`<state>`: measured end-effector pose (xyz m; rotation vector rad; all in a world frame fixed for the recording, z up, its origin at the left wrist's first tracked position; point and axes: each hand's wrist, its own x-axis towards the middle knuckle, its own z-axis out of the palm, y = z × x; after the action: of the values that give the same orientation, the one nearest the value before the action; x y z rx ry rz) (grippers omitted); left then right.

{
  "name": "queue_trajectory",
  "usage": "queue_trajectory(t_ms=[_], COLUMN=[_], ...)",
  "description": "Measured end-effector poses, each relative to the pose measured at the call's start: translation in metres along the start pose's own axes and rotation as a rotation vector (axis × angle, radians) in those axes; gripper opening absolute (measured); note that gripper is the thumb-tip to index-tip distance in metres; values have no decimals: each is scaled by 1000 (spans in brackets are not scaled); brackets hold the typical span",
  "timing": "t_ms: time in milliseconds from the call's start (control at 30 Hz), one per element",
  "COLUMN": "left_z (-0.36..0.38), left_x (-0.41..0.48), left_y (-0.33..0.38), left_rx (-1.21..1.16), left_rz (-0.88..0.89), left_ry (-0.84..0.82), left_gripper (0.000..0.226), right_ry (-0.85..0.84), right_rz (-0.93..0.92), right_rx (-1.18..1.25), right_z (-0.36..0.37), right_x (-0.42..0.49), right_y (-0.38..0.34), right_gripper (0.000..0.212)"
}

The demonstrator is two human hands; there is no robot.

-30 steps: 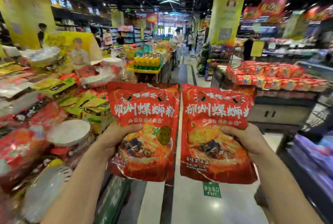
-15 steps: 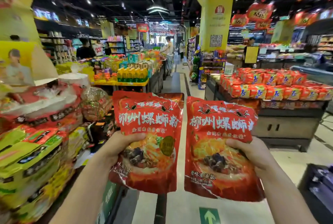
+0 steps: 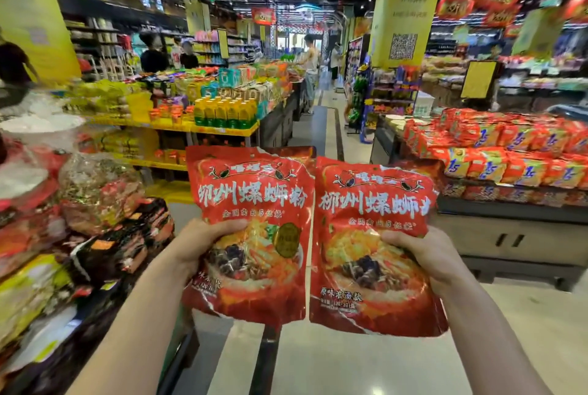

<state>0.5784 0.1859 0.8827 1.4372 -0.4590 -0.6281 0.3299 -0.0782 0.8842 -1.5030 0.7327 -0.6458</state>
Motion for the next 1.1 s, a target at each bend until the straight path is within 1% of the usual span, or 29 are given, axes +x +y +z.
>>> queue_trajectory(t_ms=[67, 233, 367, 500, 567, 667, 700, 767, 800, 867, 967, 1067, 1100], left_z=[5, 9, 6, -4, -10, -18, -22, -30, -35, -43, -55, -67, -73], left_x=[47, 173, 265, 341, 377, 427, 443, 478, 495, 527, 564, 585, 589], left_y=[-3, -2, 8, 8, 5, -4, -7, -15, -18, -25, -36, -48, -53], left_rx=[-3, -15, -17, -13, -15, -22, -26, -40, -53, -84, -137, -194, -218], left_rz=[-10, -43, -53, -69, -80, -115, -119, -125, -133, -151, -181, -186, -186], left_ry=[-10, -24, -3, 48, 84, 125, 144, 199, 233, 318, 460, 591, 642], left_gripper=[114, 118, 118, 120, 120, 118, 116, 111, 106, 94, 87, 85, 86], right_ry=[14, 55, 63, 69, 44, -31, -62, -131, -169, -249, -408, -569, -609], right_rz=[-2, 14, -1, 0, 12, 39, 49, 52, 48, 36, 45, 85, 108], right_rx=[-21, -64, -62, -52, -51, -55, -60, -52, -46, -61, -98, -139, -152], right_z=[2, 18, 33, 51, 65, 90, 99, 121, 133, 158, 203, 254, 272], right_x=[47, 173, 263, 349, 394, 464, 490, 541, 568, 621, 703, 767, 784], right_y=[2, 0, -8, 0, 7, 17, 21, 25, 28, 34, 41, 47, 49], right_gripper=[40, 30, 30, 32, 34, 51, 49, 32, 28, 26, 32, 46, 47])
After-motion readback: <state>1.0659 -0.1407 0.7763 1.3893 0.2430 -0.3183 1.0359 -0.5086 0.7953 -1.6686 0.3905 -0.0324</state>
